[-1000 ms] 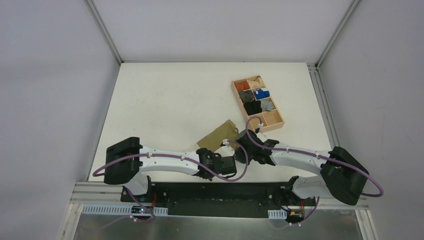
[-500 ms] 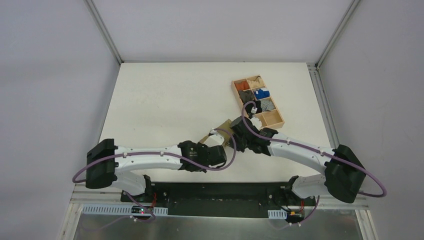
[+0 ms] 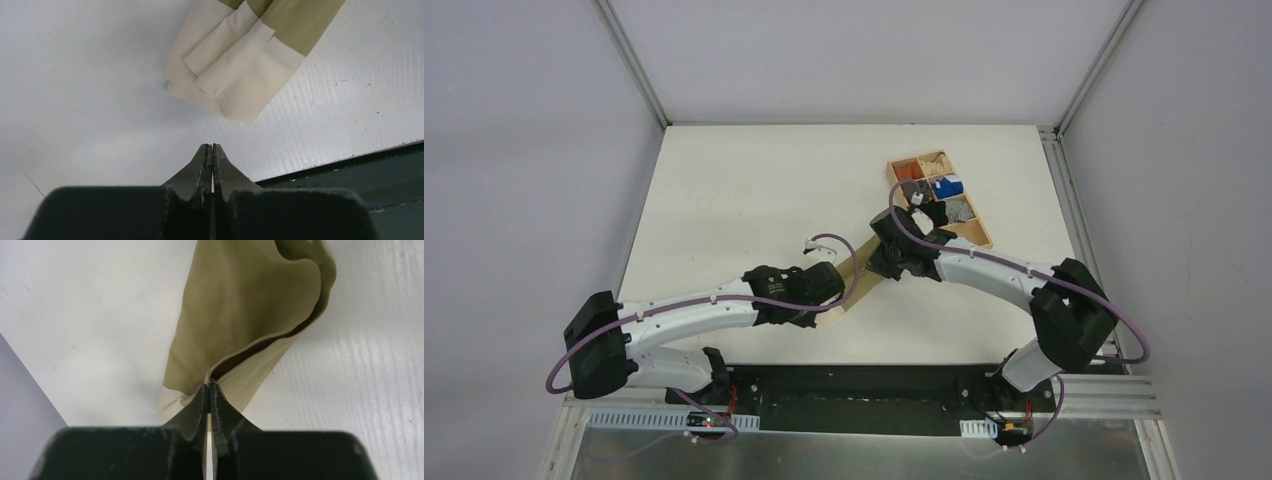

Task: Roll the underwear
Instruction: Fold the underwear at the center of the board.

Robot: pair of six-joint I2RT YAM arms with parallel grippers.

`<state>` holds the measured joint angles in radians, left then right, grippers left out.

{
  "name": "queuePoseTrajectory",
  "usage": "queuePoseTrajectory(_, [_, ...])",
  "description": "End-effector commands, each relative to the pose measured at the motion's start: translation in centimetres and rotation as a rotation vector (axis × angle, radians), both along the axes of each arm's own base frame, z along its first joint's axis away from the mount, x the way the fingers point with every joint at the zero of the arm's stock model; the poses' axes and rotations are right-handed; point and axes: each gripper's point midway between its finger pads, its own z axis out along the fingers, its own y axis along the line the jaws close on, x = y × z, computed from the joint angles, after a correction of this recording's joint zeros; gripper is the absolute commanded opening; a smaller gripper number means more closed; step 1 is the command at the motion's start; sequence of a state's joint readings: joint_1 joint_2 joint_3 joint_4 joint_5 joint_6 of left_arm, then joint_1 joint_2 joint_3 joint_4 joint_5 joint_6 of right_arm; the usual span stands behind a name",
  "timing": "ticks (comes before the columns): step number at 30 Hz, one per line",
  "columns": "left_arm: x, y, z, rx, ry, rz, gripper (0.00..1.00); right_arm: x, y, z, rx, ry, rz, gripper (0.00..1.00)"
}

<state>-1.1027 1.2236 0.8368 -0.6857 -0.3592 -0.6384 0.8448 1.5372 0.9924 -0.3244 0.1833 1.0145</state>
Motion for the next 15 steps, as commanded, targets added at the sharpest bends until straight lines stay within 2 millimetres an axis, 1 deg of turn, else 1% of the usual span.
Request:
queuePoseTrajectory(1, [0.3, 0.6, -0.3, 0.006, 0.017, 0.005, 0.00, 2.0, 1.5, 0.8, 0.022, -0.022, 0.025, 0.00])
queuePoseTrajectory(6, [0.9, 1.1, -0.7, 0.023, 0.023, 0.021, 0.00, 2.9, 2.3, 0.0, 0.024, -0.002, 0.038, 0.00])
queuePoseTrajectory(8, [0.9, 0.9, -0.6, 0.014, 0.027, 0.017, 0.00, 3.0, 2.5, -0.4, 0.019, 0.009, 0.043, 0.00])
queuePoseTrajectory(12, [0.7, -0.1, -0.7, -0.022, 0.057, 0.009, 0.00, 3.0, 2.6, -0.6, 0.025, 0.012, 0.046, 0.00])
queuePoseTrajectory(15, [0.6, -1.3, -0.8, -0.044, 0.088, 0.000, 0.21, 2.5, 2.2, -0.9, 0.019, 0.019, 0.049, 0.00])
